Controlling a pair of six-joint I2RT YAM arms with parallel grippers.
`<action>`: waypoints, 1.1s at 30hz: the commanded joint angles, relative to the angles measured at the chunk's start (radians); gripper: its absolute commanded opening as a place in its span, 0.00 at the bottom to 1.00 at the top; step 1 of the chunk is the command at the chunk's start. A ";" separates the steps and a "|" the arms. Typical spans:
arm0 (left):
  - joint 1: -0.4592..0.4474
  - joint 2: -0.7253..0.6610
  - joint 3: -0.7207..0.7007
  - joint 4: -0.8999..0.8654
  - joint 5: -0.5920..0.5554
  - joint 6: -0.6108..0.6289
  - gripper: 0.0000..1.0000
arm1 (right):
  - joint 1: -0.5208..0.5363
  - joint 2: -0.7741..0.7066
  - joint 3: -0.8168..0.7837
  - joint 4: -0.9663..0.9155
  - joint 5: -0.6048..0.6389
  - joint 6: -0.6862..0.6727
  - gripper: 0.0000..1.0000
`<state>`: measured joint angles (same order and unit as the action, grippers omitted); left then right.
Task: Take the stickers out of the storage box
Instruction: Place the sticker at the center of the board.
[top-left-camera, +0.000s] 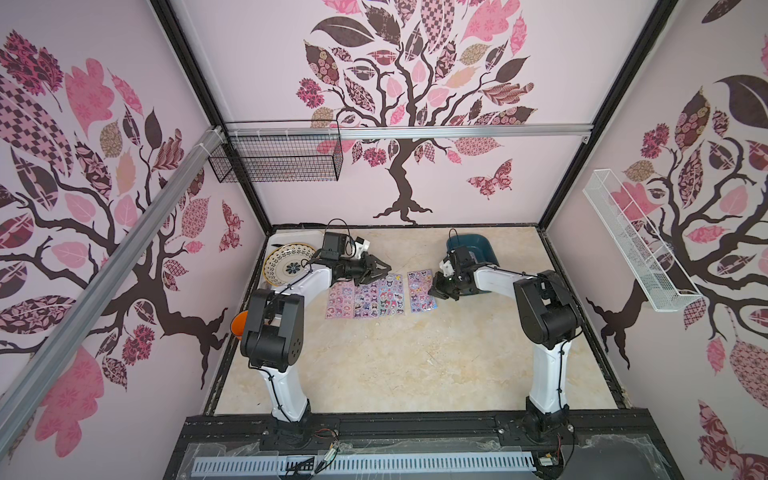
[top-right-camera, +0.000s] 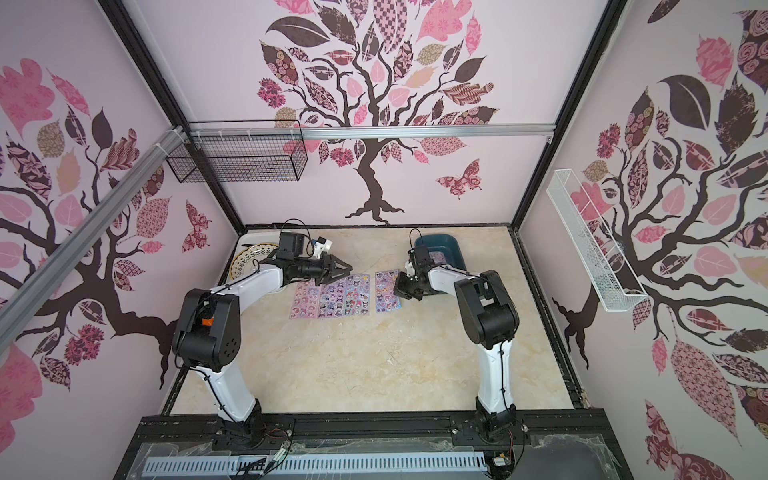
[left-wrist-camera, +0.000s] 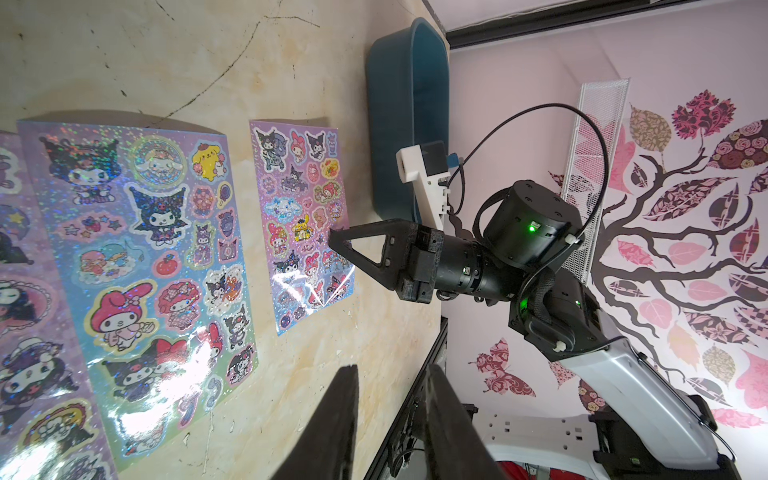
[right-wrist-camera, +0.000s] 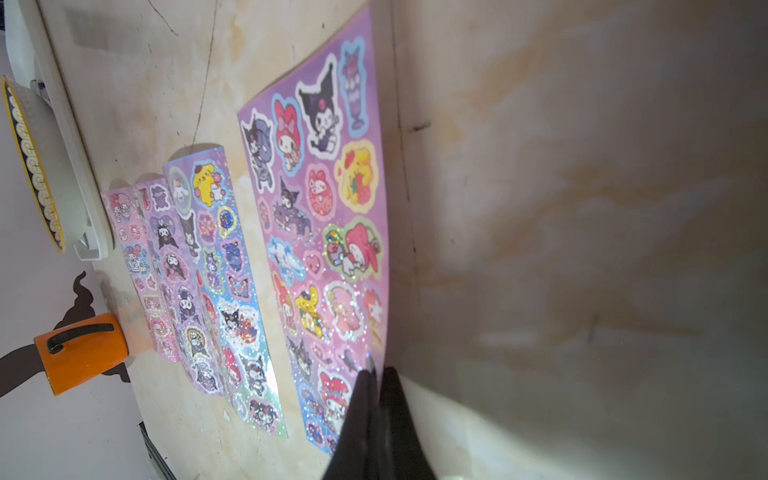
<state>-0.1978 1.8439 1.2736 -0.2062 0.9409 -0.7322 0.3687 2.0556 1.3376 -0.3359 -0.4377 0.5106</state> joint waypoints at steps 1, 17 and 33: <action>-0.001 0.005 0.017 -0.004 0.010 0.022 0.33 | 0.009 0.022 0.032 -0.022 0.014 -0.012 0.00; -0.002 0.005 0.018 -0.004 0.011 0.023 0.33 | 0.010 0.010 0.020 -0.057 -0.002 -0.032 0.13; -0.002 -0.003 0.016 -0.009 0.011 0.028 0.33 | 0.034 0.020 0.035 -0.063 -0.015 -0.033 0.22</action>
<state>-0.1978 1.8442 1.2736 -0.2115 0.9443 -0.7288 0.3939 2.0674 1.3518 -0.3698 -0.4599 0.4885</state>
